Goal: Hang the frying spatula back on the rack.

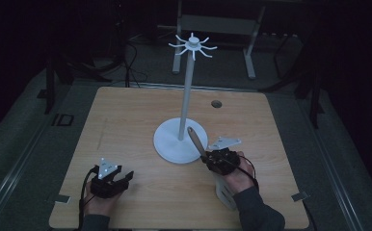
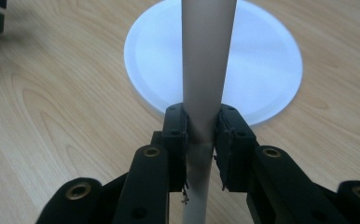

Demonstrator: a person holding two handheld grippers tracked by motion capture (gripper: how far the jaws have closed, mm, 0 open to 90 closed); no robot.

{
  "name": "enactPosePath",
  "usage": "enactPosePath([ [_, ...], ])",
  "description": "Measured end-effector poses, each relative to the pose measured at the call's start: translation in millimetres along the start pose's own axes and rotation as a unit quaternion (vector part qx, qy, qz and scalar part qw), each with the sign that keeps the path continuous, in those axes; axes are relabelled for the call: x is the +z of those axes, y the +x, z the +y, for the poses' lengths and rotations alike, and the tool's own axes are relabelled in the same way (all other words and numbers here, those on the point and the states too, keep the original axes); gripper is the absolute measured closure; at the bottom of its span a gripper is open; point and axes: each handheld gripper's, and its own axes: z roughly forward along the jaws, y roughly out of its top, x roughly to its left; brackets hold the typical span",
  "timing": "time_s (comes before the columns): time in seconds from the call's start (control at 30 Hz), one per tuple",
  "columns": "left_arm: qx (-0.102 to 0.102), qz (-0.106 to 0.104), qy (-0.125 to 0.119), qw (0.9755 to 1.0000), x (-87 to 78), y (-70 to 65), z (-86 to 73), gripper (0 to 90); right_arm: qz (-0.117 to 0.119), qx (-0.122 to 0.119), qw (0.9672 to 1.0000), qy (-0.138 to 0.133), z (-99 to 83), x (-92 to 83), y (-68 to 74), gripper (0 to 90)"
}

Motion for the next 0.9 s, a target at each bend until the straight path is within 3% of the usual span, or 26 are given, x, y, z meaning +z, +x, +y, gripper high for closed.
enactPosePath([
  [0.4, -0.001, 0.000, -0.001, 1.0000, 0.1, 0.0, 0.0, 47.2, -0.008, 0.006, 0.9992, -0.040, 2.7, -12.1, -3.5, 75.0],
  [0.9, -0.001, 0.001, 0.001, 1.0000, 0.2, 0.5, 0.0, 47.1, -0.014, 0.013, 0.9951, -0.097, 10.1, -26.0, -7.8, 75.0],
])
